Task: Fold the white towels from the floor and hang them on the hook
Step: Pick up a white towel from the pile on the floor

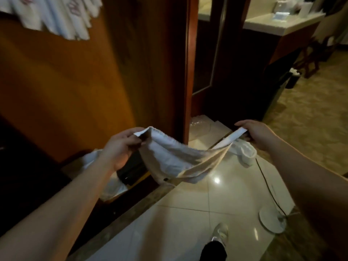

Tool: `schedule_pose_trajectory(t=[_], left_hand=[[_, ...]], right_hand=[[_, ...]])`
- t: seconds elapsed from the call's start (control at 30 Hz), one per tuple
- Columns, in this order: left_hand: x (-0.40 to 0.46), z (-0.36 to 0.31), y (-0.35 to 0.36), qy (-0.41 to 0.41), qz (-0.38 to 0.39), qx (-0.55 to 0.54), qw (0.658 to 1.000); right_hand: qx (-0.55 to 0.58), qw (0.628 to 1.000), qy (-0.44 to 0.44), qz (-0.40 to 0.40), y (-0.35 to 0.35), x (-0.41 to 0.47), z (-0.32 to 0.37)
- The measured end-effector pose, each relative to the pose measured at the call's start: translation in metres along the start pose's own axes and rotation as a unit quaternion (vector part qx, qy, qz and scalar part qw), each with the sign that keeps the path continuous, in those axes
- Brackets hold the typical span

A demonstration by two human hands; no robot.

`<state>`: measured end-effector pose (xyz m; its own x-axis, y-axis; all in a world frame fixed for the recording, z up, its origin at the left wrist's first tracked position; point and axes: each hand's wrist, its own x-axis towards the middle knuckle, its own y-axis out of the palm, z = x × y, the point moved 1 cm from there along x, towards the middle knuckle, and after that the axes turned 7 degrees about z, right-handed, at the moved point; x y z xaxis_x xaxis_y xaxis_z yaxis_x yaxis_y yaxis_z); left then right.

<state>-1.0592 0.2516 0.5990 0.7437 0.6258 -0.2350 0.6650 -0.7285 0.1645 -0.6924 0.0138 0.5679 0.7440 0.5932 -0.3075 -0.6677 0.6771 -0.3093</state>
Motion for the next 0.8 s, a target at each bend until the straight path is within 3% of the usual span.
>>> schedule_pose_trajectory(t=[0.17,0.23,0.3,0.4,0.47,0.53,0.67,0.8], left_hand=[[-0.065,-0.035,-0.067,0.074,-0.161,0.196,0.964],[-0.087,-0.049,-0.092,0.113,-0.225,0.294,0.922],[-0.107,-0.065,-0.113,0.136,-0.252,0.338,0.896],[-0.133,-0.081,-0.129,0.141,-0.215,0.247,0.934],[-0.147,-0.086,-0.137,0.154,-0.209,0.176,0.95],[-0.16,-0.088,-0.144,0.179,-0.215,0.116,0.953],[-0.176,-0.087,-0.155,0.223,-0.194,-0.004,0.955],[-0.182,-0.074,-0.165,0.167,-0.173,-0.055,0.969]], right_hand=[[0.206,0.971,0.02,0.123,0.033,-0.038,0.019],[0.221,0.956,0.023,0.191,0.042,-0.048,0.03],[0.15,0.963,-0.008,0.223,0.05,-0.059,0.046],[-0.152,0.973,-0.105,0.142,0.066,-0.076,0.074],[-0.217,0.963,-0.147,0.066,0.077,-0.084,0.09],[-0.146,0.971,-0.175,0.068,0.089,-0.088,0.099],[0.043,0.967,-0.197,0.158,0.114,-0.107,0.113],[0.169,0.956,-0.162,0.174,0.138,-0.119,0.11]])
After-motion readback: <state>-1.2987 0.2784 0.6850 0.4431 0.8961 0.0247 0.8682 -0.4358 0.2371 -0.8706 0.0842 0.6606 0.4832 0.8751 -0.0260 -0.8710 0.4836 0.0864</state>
